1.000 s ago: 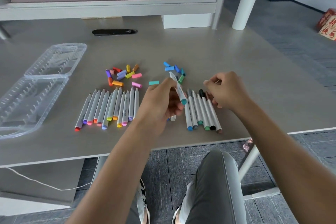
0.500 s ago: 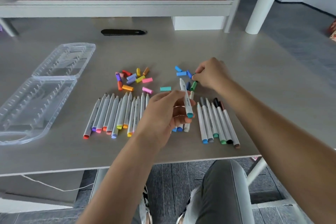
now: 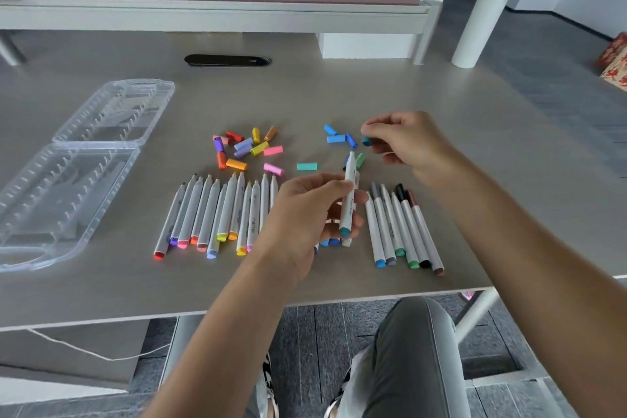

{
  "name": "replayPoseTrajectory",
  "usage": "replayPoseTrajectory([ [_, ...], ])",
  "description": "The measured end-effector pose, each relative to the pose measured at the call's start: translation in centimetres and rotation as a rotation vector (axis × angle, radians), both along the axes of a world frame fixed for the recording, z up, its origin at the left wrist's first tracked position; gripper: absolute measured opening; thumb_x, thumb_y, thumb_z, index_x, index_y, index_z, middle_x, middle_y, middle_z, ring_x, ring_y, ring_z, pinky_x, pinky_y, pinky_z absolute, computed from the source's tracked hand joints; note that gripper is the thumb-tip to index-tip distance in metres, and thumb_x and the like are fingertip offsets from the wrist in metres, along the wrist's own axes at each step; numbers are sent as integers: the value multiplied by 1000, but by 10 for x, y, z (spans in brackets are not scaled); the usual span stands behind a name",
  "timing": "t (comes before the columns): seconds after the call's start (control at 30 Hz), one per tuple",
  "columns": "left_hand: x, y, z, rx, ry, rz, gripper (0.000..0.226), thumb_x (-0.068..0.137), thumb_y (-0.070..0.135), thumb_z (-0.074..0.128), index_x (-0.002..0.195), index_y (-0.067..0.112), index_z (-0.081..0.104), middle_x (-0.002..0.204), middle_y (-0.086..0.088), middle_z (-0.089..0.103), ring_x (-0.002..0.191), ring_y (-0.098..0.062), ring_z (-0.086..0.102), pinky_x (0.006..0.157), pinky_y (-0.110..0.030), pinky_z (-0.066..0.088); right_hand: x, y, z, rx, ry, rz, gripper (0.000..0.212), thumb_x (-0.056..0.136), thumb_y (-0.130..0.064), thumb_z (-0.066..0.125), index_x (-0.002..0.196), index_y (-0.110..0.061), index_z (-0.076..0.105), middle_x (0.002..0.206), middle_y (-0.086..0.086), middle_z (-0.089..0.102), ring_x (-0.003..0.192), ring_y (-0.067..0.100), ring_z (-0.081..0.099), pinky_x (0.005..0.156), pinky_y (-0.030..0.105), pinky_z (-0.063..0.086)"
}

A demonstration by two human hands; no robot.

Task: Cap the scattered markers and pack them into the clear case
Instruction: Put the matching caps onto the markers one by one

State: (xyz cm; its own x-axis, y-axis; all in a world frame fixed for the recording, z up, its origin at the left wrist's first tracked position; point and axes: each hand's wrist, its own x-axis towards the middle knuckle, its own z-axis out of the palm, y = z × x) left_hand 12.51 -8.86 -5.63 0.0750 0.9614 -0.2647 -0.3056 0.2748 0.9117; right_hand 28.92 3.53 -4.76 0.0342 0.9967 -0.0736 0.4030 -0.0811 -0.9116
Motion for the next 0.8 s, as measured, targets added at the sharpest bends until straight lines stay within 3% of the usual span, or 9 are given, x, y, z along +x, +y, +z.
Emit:
replayPoseTrajectory([
  [0.1,4,-2,-2,17,25,-34,15,101,7,57,109,4,69,87,-14,76,59,-23,62,52,-30,52,3,-16,8,-86,161,44,5,92,-24,76,96,-21,77,83,-5,76,70,6,67,66,25,53],
  [0.33,11,-7,-5,26,48,-44,17,100,8,59,114,6,68,90,-14,76,62,-24,66,54,-31,55,10,-46,16,-105,132,97,9,92,-24,77,99,-18,79,88,-2,77,73,5,66,72,26,53],
  [0.6,20,-13,-2,13,0,-17,16,99,2,59,112,-1,66,83,-17,72,61,-26,65,56,-32,55,9,-68,12,67,-8,78,10,90,-22,79,96,-14,77,81,-2,75,60,-2,63,55,14,51],
  [0.8,22,-17,2,54,22,-7,19,97,-3,59,115,-5,64,80,-20,71,60,-30,68,57,-35,59,9,-82,13,160,20,45,13,90,-18,79,100,-9,78,87,4,77,61,-3,65,55,9,47],
])
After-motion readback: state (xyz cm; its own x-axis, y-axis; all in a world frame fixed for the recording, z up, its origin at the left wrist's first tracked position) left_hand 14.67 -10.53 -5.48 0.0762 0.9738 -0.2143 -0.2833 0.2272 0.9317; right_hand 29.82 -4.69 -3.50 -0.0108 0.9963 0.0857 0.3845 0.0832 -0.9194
